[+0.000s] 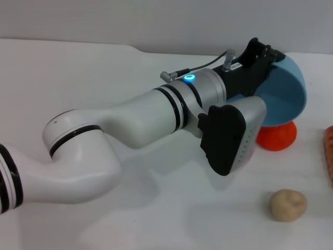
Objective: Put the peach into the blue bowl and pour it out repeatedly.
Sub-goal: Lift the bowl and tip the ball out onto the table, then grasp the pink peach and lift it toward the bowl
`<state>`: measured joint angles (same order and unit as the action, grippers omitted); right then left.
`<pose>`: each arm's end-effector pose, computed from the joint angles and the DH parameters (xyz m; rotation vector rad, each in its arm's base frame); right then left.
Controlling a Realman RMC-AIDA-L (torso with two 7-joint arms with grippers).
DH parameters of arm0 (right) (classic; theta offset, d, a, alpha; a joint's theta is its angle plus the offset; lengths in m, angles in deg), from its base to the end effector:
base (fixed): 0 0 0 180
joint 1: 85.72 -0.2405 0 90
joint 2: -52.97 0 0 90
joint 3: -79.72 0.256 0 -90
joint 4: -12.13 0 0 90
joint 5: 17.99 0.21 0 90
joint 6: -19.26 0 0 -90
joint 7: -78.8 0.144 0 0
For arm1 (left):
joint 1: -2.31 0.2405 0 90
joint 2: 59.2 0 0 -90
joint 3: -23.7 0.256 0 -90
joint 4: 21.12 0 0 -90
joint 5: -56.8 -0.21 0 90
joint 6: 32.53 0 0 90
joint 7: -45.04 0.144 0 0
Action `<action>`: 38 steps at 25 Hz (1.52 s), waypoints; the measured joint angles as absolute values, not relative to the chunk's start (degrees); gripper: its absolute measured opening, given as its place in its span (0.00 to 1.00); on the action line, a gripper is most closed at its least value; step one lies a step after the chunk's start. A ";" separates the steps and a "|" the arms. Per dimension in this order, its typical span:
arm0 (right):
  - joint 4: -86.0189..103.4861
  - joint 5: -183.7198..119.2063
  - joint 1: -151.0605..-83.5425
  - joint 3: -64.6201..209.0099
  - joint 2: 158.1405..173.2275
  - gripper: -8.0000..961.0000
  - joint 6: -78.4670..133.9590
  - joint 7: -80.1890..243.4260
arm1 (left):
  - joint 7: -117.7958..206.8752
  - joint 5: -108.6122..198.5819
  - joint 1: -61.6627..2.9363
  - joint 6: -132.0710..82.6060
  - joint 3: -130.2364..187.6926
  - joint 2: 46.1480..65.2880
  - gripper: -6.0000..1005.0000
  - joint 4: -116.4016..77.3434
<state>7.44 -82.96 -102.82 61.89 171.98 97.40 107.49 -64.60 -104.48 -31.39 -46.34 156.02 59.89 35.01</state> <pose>0.3834 0.2704 0.0345 -1.4436 0.6686 0.8121 -0.0967 0.3477 -0.1401 -1.9552 1.2230 0.0133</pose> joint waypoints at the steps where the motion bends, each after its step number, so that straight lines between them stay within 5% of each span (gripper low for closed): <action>1: 7.50 -82.95 -102.94 61.89 171.98 0.66 97.27 107.43 | -64.76 -104.33 -31.37 -46.43 156.06 59.89 0.01 34.79; 12: 10.31 -84.36 -104.34 60.09 171.67 0.66 96.91 116.93 | -75.19 -71.10 -37.08 -47.38 148.28 59.58 0.01 30.23; 20: -8.15 -112.58 -103.97 53.25 171.43 0.66 98.04 162.00 | -85.00 -61.81 -42.98 -33.38 138.42 59.40 0.01 24.65; 38: -7.94 -146.25 -121.18 36.47 171.71 0.66 90.93 188.26 | -90.80 -60.40 -44.00 -19.85 132.66 59.41 0.01 22.25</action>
